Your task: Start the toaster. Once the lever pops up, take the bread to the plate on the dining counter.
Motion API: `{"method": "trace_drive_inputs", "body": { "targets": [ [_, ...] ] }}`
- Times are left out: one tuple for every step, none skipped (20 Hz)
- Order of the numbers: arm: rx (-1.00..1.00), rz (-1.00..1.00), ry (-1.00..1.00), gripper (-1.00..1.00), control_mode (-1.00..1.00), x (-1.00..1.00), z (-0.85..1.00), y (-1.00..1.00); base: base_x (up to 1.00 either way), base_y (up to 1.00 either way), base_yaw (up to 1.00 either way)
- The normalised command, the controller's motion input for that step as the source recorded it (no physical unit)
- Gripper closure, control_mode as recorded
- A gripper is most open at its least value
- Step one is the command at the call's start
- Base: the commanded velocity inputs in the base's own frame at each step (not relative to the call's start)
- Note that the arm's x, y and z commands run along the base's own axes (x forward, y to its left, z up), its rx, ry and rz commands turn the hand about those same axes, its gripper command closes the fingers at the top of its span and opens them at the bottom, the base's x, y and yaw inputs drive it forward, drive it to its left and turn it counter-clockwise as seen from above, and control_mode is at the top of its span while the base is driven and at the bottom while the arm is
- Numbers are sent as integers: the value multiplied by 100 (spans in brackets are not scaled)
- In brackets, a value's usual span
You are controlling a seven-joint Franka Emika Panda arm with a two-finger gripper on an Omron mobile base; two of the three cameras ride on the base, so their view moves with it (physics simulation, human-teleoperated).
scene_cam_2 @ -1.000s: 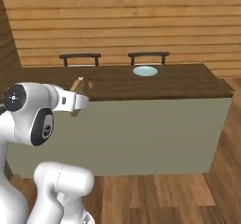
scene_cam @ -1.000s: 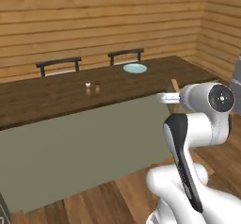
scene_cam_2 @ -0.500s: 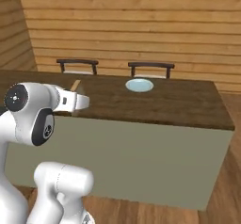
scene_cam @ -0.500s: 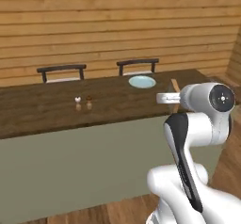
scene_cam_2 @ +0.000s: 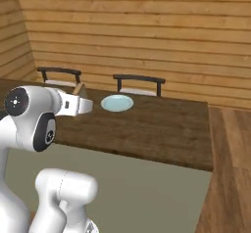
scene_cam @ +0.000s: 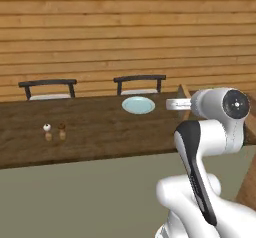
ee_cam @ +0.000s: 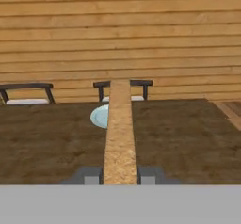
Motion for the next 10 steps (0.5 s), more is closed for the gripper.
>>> {"method": "trace_drive_inputs", "body": {
  "targets": [
    [0, 0, 0, 100, 100, 0, 0, 0, 83, -55, 16],
    [0, 0, 0, 100, 100, 0, 0, 0, 85, -46, 15],
    [0, 0, 0, 100, 100, 0, 0, 0, 91, -41, 15],
    [0, 0, 0, 100, 100, 0, 0, 0, 91, -41, 16],
    [0, 0, 0, 100, 100, 0, 0, 0, 88, -37, 16],
    [0, 0, 0, 100, 100, 0, 0, 0, 79, -26, 16],
    [0, 0, 0, 100, 100, 0, 0, 0, 71, -16, 17],
    [0, 0, 0, 100, 100, 0, 0, 0, 78, -9, 17],
    [0, 0, 0, 100, 100, 0, 0, 0, 79, -3, 17],
    [0, 0, 0, 100, 100, 0, 0, 0, 69, 0, 18]
  ]
}}
